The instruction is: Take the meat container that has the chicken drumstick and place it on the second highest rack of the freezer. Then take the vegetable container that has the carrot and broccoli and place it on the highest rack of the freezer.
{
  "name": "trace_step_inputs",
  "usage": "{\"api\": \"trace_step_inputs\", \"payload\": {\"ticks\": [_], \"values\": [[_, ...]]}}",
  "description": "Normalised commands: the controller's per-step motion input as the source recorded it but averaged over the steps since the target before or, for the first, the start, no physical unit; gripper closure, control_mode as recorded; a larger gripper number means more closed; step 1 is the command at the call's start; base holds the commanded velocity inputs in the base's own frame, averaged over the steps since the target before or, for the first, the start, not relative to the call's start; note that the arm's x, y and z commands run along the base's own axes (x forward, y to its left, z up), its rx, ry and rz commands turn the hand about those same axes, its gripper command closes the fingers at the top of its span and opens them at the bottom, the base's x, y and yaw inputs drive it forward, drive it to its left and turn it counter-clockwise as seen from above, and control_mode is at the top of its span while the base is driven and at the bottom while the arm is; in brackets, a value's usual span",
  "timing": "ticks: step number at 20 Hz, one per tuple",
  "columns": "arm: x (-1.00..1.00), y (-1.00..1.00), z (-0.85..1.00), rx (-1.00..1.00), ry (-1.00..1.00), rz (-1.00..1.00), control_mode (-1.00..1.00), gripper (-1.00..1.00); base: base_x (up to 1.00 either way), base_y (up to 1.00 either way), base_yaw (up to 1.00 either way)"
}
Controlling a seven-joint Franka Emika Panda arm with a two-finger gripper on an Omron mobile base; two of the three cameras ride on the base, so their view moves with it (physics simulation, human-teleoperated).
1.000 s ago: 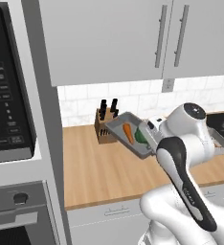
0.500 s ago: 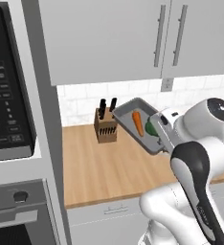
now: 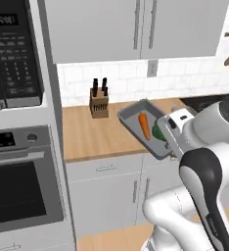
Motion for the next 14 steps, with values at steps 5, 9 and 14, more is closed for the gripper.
{"api": "trace_step_inputs", "payload": {"ticks": [5, 9, 14], "values": [[0.0, 0.0, 0.0, 0.0, 0.0, 0.0, 1.0, 1.0, -0.53, 0.64, 0.0], [0.0, 0.0, 0.0, 0.0, 0.0, 0.0, 1.0, 1.0, 0.0, 0.99, 0.0], [0.0, 0.0, 0.0, 0.0, 0.0, 0.0, 1.0, 1.0, -0.44, 0.85, 0.0]]}}
